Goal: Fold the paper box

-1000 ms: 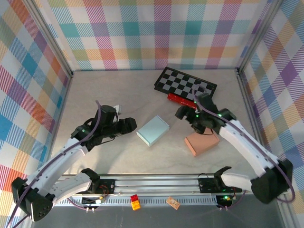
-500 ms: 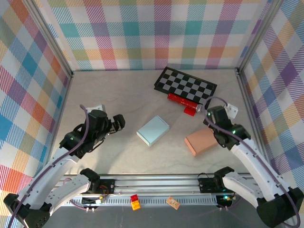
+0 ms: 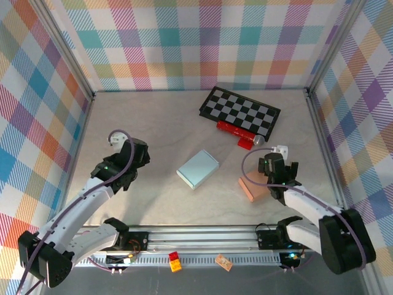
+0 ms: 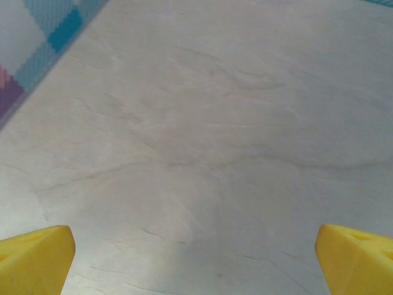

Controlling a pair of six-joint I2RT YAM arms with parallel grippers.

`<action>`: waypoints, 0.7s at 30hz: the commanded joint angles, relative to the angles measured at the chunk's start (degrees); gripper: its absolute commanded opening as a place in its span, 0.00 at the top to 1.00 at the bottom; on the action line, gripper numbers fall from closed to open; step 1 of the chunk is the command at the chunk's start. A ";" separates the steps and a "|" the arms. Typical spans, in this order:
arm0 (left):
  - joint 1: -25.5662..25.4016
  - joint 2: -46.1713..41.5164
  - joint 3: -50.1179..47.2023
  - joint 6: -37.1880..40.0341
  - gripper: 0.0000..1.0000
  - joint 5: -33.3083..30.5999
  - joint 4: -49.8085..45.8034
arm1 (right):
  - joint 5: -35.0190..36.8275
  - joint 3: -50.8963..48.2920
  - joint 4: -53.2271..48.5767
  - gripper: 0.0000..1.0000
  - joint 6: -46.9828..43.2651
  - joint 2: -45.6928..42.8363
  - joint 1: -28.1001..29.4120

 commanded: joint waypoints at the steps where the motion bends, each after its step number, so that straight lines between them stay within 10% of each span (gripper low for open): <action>1: 0.96 -1.67 -3.68 4.77 0.00 -3.29 6.88 | -9.43 -0.25 19.35 0.01 -6.88 3.65 -4.11; 8: 3.20 -0.02 -8.49 13.27 0.00 -5.65 15.08 | -21.30 0.66 29.48 0.01 -5.16 10.27 -13.29; 21: 15.54 7.02 -21.28 25.49 0.00 12.31 43.18 | -22.82 -0.85 17.78 0.01 -3.28 1.60 -16.70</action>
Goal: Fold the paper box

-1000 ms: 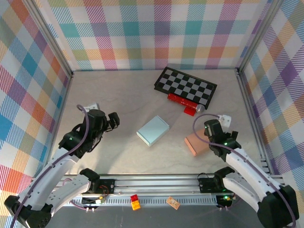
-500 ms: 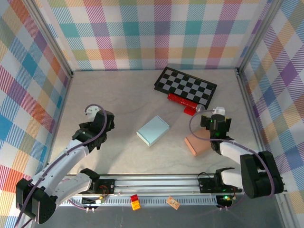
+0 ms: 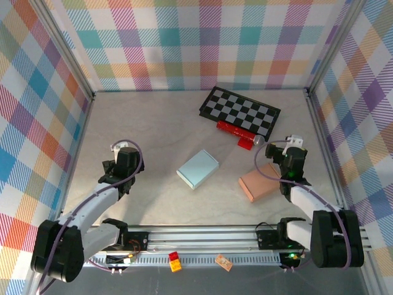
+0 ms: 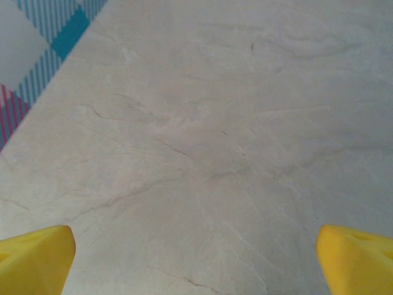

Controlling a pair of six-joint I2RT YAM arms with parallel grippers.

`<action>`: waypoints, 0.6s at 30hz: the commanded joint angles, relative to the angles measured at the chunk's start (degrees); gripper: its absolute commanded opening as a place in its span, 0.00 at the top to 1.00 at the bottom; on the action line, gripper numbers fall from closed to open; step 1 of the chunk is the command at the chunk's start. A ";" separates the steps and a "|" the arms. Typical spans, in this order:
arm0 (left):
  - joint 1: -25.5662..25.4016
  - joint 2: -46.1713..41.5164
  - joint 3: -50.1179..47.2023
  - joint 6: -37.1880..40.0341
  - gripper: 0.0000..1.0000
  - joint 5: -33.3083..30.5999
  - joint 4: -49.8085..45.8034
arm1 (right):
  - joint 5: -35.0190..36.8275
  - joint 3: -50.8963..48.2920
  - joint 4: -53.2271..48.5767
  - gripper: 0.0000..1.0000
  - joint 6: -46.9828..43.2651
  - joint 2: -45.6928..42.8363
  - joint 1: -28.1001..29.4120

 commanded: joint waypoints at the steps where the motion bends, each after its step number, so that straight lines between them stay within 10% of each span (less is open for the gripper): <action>1: 3.39 4.12 -0.65 4.07 0.00 7.40 11.31 | -2.32 -0.23 -0.64 0.01 -0.66 0.95 -1.20; 18: 12.04 28.53 -2.88 8.37 0.00 26.56 52.23 | -8.80 -0.55 21.03 0.01 2.24 15.35 -2.86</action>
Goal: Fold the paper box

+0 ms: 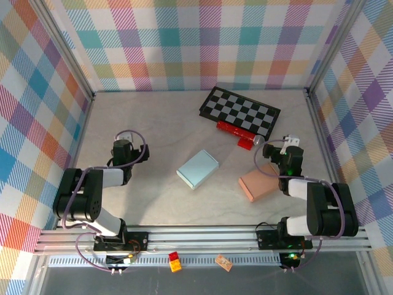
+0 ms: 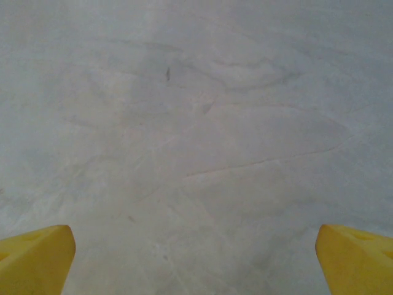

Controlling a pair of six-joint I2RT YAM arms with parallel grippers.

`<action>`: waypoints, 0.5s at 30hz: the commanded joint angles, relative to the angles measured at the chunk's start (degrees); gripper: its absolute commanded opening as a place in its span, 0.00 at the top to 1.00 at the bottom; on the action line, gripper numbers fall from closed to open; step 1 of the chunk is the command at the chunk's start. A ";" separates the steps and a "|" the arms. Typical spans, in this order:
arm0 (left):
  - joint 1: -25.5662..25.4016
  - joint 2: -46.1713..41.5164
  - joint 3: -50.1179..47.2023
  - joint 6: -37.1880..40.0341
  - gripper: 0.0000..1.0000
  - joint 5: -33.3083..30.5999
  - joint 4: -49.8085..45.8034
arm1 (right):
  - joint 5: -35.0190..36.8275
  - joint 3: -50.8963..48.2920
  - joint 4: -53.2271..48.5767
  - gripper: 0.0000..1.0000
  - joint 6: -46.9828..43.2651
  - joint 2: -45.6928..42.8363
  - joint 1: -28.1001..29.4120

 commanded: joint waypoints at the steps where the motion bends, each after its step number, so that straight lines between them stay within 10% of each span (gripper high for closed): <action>1: 0.44 1.37 -6.06 0.74 0.00 1.07 19.73 | -0.85 -1.51 8.87 0.01 1.68 1.07 -0.32; 6: 0.35 1.89 -5.84 0.88 0.00 0.54 19.35 | -0.42 -4.06 14.97 0.01 1.94 2.37 -0.28; 15: -0.70 1.96 -4.16 1.43 0.00 -1.05 16.56 | -2.29 10.21 -4.91 0.01 -3.28 7.92 2.99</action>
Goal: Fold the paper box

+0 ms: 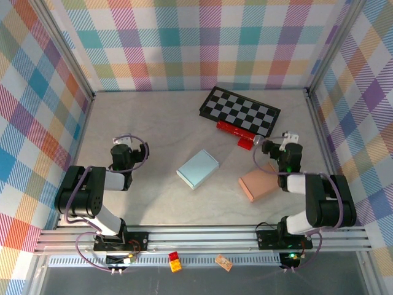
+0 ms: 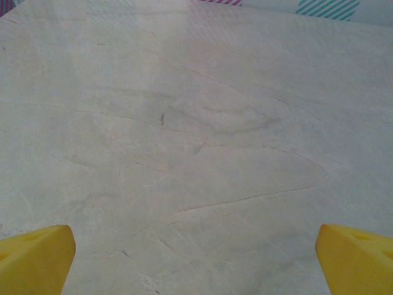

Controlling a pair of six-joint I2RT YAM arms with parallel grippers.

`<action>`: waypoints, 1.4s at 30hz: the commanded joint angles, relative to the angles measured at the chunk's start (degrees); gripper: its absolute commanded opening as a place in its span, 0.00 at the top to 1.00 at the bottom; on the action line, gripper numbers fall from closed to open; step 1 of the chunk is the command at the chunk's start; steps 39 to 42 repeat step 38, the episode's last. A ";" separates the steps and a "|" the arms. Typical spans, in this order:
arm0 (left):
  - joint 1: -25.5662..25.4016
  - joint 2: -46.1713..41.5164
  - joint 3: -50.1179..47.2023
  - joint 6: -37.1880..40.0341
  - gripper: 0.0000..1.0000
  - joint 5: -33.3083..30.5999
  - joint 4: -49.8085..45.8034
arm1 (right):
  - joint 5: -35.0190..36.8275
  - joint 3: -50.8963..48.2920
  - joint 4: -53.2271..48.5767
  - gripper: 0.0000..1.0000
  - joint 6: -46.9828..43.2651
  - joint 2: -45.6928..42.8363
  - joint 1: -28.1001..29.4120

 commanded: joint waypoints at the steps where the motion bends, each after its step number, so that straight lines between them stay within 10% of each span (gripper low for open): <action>1: -0.44 -0.06 0.31 1.34 0.00 -0.64 1.85 | -2.19 5.80 -7.97 0.01 -3.62 2.19 2.03; 6: -0.70 -0.06 0.37 1.48 0.00 -0.89 1.61 | -0.79 -0.97 9.29 0.01 -4.24 5.04 2.39; 42: -1.15 0.03 0.78 1.90 0.00 -1.48 0.96 | 2.46 -1.28 6.67 0.01 -5.30 3.75 4.56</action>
